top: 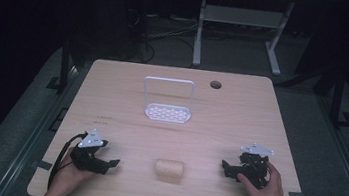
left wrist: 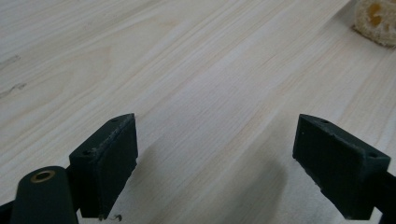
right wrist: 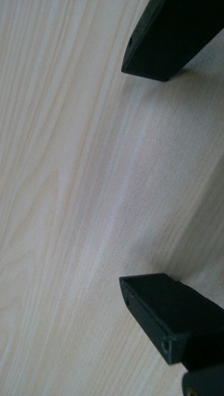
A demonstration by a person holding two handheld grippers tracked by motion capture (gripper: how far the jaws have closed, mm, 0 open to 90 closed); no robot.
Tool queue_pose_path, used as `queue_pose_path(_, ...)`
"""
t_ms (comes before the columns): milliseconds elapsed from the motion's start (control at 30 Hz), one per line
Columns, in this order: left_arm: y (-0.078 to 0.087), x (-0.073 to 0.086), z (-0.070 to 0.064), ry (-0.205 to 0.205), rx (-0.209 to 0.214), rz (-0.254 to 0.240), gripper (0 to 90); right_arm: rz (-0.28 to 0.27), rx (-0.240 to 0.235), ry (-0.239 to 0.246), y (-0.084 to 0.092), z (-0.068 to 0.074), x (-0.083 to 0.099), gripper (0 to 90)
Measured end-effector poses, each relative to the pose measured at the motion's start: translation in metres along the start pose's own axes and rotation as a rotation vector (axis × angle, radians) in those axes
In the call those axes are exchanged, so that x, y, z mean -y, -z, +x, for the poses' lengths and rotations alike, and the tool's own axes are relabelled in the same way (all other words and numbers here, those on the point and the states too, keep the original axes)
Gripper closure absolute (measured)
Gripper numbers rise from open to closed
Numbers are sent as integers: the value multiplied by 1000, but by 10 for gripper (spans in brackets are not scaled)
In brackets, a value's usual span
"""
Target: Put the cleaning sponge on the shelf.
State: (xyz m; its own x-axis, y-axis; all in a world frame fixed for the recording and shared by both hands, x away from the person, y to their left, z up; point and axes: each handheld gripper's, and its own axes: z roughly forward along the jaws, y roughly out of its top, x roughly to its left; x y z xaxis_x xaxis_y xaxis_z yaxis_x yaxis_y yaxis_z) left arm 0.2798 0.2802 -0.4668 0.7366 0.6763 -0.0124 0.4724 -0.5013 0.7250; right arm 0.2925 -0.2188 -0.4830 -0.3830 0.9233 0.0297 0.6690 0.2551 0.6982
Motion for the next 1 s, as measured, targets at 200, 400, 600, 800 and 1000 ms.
queue_pose_path(200,2,-3,-4,-9,20,-8,138,0,0,0,0,0,0,5)
queue_pose_path(400,1,-7,-10,-21,35,-13,138,0,0,0,0,0,0,5)
queue_pose_path(600,-1,-10,-16,-27,51,-23,138,0,0,0,0,0,0,5)
queue_pose_path(800,-3,-13,-21,-50,67,-11,139,0,0,0,0,0,0,5)
queue_pose_path(1000,-5,-16,-25,-60,82,-13,139,0,0,0,0,0,0,6)
